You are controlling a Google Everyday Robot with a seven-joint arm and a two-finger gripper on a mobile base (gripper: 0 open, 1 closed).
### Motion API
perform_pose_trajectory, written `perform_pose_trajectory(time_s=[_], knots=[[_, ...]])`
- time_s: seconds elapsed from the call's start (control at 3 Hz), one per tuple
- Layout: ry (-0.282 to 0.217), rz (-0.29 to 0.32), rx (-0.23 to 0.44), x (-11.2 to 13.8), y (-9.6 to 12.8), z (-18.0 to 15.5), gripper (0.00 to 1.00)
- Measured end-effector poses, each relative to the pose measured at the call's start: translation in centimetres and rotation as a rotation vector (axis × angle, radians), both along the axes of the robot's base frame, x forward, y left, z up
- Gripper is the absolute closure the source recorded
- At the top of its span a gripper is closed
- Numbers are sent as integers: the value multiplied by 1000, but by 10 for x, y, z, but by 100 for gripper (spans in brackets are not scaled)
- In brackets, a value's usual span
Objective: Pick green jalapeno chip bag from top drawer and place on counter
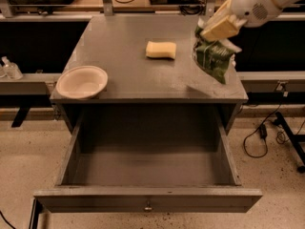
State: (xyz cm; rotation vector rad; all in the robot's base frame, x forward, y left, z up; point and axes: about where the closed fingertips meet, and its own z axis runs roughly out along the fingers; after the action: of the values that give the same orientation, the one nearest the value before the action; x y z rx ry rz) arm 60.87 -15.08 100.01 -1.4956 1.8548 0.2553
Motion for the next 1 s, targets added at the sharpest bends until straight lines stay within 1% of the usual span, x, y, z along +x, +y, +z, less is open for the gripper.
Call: perform_pose_trajectory(time_s=[0.33,0.67,1.0], knots=[[-24,-97,-33,36,-10,18,100],[-24,-175,-30,64,-7,13,82],[10,-235,-37,89,-4,-8,59]])
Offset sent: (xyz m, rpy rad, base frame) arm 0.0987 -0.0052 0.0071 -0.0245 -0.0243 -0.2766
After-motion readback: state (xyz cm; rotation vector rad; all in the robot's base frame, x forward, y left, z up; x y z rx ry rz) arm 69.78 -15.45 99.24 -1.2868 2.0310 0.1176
